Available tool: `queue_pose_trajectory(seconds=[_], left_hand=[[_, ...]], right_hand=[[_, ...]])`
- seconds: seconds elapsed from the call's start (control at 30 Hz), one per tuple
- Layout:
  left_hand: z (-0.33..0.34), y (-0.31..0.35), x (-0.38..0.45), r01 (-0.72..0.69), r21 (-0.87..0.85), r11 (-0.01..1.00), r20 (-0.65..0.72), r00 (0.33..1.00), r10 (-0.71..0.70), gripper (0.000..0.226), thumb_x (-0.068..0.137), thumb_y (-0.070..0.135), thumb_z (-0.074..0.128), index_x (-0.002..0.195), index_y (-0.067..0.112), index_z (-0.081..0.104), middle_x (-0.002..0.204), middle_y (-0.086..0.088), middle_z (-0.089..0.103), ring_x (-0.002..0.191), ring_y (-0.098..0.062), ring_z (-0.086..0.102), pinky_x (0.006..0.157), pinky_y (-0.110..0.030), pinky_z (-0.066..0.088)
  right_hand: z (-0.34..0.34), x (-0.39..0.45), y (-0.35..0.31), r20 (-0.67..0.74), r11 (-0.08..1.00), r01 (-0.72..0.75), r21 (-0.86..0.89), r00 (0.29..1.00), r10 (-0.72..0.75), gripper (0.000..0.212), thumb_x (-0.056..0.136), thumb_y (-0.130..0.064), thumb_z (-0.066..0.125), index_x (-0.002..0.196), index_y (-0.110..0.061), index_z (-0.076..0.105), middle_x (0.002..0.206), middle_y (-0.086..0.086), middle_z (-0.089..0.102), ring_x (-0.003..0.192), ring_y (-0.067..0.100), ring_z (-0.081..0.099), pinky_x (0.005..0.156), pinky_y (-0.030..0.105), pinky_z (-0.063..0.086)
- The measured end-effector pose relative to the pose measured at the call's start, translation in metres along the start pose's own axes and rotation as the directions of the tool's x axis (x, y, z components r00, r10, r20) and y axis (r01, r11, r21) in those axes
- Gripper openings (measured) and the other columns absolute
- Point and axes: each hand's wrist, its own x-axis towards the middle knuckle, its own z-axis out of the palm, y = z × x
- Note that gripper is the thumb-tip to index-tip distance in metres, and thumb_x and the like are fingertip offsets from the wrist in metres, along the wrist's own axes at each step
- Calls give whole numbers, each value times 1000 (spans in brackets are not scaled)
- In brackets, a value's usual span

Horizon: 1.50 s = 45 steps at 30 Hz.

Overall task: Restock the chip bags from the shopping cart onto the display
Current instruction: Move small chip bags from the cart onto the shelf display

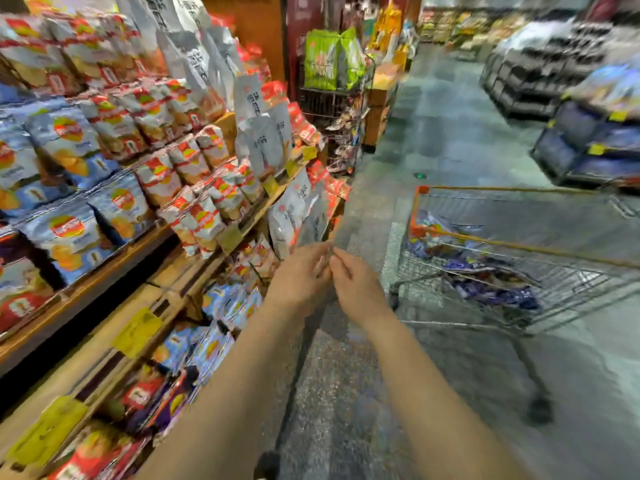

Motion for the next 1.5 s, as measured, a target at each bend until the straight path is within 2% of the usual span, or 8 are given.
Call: queue_pose_trajectory(seconds=[0.13, 0.23, 0.33, 0.63, 0.73, 1.1, 1.33, 1.5], left_hand=[[48, 42, 23, -109, 1, 994, 124, 986, 108, 42, 94, 14, 52, 136, 9, 50, 135, -9, 55, 121, -24, 51, 95, -25, 33], [84, 68, 39, -137, -90, 986, 192, 970, 152, 44, 93, 23, 52, 136, 15, 50, 136, -8, 53, 125, -25, 49, 103, -38, 39], [113, 93, 58, -187, -81, 979, 232, 952, 201, 48, 98, 19, 49, 144, 13, 37, 148, -5, 38, 138, -21, 33, 109, -27, 23], [202, 144, 159, -328, -190, 925, 124, 927, 354, 78, 93, 27, 57, 151, 25, 5, 154, -3, 30, 138, -24, 34, 109, -44, 32], [227, 159, 204, -374, -213, 903, 43, 919, 391, 73, 93, 22, 58, 150, 13, 14, 156, -9, 24, 144, -27, 21, 114, -48, 21], [346, 185, 341, -281, -215, 935, 131, 941, 313, 77, 94, 26, 57, 151, 13, 7, 159, -2, 8, 147, -19, 4, 119, -40, 2], [420, 212, 379, -164, -203, 965, 198, 959, 205, 75, 96, 27, 53, 152, 14, 6, 160, -1, 4, 147, -20, -2, 117, -38, 2], [475, 204, 431, -274, -12, 962, 222, 937, 269, 80, 96, 29, 52, 150, 16, -5, 153, 9, -11, 144, -11, -9, 117, -35, -5]], right_hand=[[-58, -11, 26, -148, 998, -59, -26, 987, 55, 37, 103, -23, 37, 134, -9, 52, 129, 11, 56, 121, 23, 49, 94, 26, 35], [-88, -12, 50, -229, 994, -108, -12, 968, 102, 42, 103, -30, 35, 139, -13, 47, 137, 5, 52, 127, 19, 46, 106, 32, 36], [-116, -7, 74, -294, 986, -166, 35, 941, 169, 44, 102, -30, 35, 144, -17, 40, 146, 3, 43, 135, 16, 38, 113, 33, 29], [-210, 57, 139, -439, 982, -173, -77, 890, 122, 47, 104, -26, 30, 150, -20, 25, 154, 0, 30, 142, 12, 23, 112, 23, 16], [-244, 101, 160, -503, 964, -181, -195, 862, 60, 47, 104, -24, 33, 150, -21, 25, 156, 4, 24, 146, 18, 14, 116, 26, 7], [-338, 215, 253, -403, 824, -392, -410, 888, 222, 50, 104, -31, 20, 152, -32, 3, 160, 2, -10, 145, 17, -17, 119, 41, -7], [-396, 246, 321, -310, 797, -382, -468, 915, 257, 53, 104, -31, 21, 151, -31, -4, 159, 3, -14, 145, 19, -20, 118, 39, -9], [-431, 295, 381, -136, 782, -310, -540, 949, 283, 54, 104, -33, 16, 149, -29, -15, 158, 6, -19, 144, 18, -21, 119, 39, -9]])
